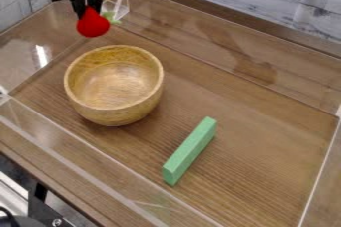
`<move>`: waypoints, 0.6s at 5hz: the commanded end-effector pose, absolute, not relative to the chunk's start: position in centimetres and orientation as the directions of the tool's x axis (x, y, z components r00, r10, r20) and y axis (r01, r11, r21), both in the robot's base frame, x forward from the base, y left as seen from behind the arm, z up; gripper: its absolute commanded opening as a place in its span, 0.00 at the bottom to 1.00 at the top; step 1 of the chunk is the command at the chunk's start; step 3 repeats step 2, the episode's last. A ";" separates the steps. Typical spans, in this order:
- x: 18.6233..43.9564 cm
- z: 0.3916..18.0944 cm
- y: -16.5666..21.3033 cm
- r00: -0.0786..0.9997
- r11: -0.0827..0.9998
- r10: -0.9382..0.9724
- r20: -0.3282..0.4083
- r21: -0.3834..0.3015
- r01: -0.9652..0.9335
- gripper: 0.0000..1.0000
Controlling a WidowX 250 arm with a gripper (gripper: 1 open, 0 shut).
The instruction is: Move the red fruit to the left side of the table
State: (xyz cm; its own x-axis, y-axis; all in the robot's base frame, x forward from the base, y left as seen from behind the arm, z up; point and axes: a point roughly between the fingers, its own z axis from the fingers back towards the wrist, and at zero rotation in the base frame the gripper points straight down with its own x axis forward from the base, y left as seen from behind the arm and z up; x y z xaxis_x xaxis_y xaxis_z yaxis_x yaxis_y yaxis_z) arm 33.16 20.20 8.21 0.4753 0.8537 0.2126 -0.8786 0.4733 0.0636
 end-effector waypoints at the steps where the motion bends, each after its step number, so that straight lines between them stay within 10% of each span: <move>1: 33.4 9.8 20.3 0.484 0.491 0.830 0.277 0.048 -0.870 0.00; 3: 33.0 9.5 20.1 0.503 0.508 0.816 0.285 0.063 -0.859 0.00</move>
